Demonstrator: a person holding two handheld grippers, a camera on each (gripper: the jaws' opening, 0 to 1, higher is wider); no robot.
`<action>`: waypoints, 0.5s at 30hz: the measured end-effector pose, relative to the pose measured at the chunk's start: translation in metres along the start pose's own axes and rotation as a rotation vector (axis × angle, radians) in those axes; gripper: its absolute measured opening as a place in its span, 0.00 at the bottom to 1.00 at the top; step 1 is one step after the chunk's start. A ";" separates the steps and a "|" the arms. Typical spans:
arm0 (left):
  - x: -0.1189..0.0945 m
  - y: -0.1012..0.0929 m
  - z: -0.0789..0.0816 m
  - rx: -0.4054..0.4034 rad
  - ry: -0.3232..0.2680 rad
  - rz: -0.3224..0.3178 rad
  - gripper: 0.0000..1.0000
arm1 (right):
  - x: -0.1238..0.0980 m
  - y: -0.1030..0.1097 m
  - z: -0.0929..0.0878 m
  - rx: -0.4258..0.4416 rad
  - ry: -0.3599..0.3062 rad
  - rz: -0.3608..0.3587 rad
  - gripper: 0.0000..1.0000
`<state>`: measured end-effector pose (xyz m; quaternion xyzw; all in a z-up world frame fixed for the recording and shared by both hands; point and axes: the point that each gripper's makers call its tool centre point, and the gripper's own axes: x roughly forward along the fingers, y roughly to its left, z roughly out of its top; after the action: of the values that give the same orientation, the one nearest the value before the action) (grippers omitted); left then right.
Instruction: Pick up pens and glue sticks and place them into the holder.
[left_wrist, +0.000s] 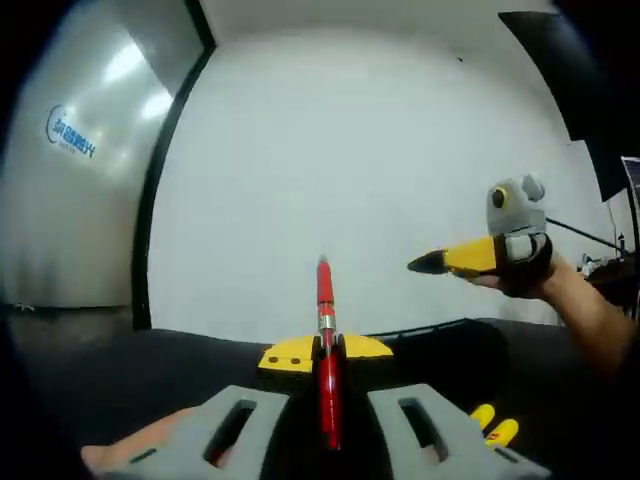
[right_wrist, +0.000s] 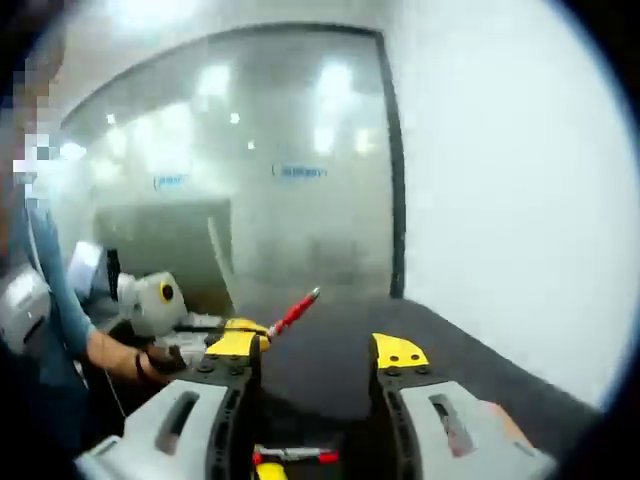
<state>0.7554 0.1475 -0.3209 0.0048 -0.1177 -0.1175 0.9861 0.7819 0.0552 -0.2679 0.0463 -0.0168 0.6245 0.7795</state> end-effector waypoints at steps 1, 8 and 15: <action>0.000 -0.001 0.002 0.006 -0.008 0.002 0.05 | 0.001 0.002 0.003 0.026 -0.019 0.013 0.37; 0.000 -0.006 0.018 0.015 -0.080 0.006 0.05 | 0.014 0.007 0.013 0.083 -0.081 0.018 0.35; 0.001 -0.018 0.023 0.019 -0.100 -0.019 0.05 | 0.028 0.015 0.014 0.147 -0.113 0.032 0.29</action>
<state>0.7471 0.1296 -0.2991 0.0094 -0.1679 -0.1257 0.9777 0.7738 0.0848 -0.2505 0.1379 -0.0155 0.6329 0.7616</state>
